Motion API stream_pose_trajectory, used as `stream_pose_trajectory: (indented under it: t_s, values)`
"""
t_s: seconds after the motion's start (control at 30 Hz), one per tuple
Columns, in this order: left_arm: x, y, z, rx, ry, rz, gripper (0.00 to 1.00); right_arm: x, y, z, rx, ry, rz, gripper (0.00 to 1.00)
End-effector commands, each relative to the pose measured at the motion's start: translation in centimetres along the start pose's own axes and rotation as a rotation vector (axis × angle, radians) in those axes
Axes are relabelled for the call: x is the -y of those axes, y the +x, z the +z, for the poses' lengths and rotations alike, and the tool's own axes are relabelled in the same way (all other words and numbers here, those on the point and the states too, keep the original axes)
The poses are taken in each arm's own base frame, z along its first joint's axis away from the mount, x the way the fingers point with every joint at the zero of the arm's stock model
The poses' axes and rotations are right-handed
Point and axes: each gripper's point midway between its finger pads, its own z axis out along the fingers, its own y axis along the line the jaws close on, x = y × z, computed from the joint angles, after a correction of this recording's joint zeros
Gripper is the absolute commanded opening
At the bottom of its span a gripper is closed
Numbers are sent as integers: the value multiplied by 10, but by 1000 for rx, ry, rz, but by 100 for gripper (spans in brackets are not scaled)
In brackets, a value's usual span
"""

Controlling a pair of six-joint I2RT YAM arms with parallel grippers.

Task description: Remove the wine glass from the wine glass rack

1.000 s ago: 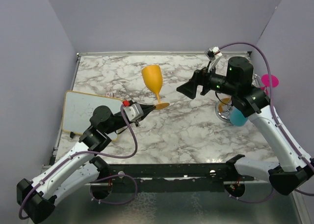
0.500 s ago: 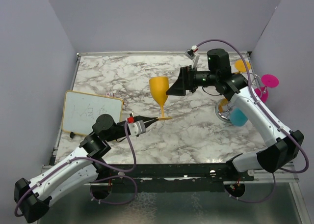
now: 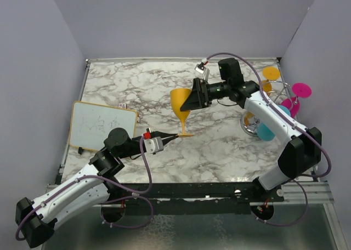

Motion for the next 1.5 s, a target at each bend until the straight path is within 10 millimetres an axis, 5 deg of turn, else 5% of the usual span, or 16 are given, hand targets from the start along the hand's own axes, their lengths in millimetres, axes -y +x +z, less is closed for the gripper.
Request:
stream_pose_trajectory:
  t_s: [0.0,1.27,1.47]
  values:
    - [8,-6,2,32,47,16,0,-18,3,6,-28,-112,-12,100]
    - [3,-4,1,15,13,9,0,-18,4,14,-29,-147,10,82]
    - [-2,-7,-1,19,-21,17,30,-15,1,12,0,-108,-15,80]
